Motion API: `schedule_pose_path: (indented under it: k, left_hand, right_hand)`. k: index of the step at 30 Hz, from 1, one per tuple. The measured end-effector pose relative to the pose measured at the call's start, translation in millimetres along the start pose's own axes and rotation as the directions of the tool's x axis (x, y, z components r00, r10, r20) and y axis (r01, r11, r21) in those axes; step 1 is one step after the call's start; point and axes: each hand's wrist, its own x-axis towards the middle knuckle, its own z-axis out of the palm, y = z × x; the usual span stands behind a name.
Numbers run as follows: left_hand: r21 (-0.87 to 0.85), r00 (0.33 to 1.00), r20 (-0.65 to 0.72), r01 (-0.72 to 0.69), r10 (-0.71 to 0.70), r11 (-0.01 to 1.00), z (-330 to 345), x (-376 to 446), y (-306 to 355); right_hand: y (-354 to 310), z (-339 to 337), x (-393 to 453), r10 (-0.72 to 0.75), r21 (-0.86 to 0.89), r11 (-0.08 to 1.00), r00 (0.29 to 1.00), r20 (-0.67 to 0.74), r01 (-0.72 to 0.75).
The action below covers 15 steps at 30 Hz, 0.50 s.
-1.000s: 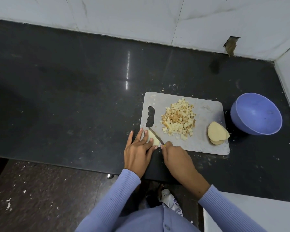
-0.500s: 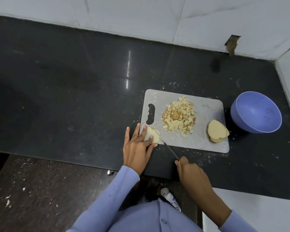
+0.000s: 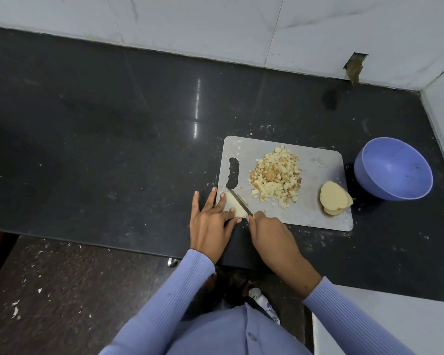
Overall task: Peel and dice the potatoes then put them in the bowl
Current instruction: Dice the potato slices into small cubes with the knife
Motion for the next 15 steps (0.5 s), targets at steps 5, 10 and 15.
schedule_pose_path:
  k: [5, 10, 15]
  left_hand:
    - [0.024, 1.0, 0.016, -0.002, 0.001, 1.0, -0.8, 0.5, 0.2]
    - [0.026, 0.999, 0.052, 0.009, -0.01, 1.0, -1.9, -0.5, 2.1]
    - [0.04, 0.999, 0.049, -0.011, 0.009, 0.999, -1.8, -0.1, 0.9]
  right_hand:
    - [-3.5, 3.2, 3.5, 0.014, -0.042, 0.999, 0.999, 0.044, -0.012]
    - [11.2, 4.3, -22.6, 0.068, -0.115, 0.992, 0.991, 0.115, -0.055]
    - [28.3, 8.5, -44.0, 0.105, -0.076, 0.992, 0.987, 0.125, -0.096]
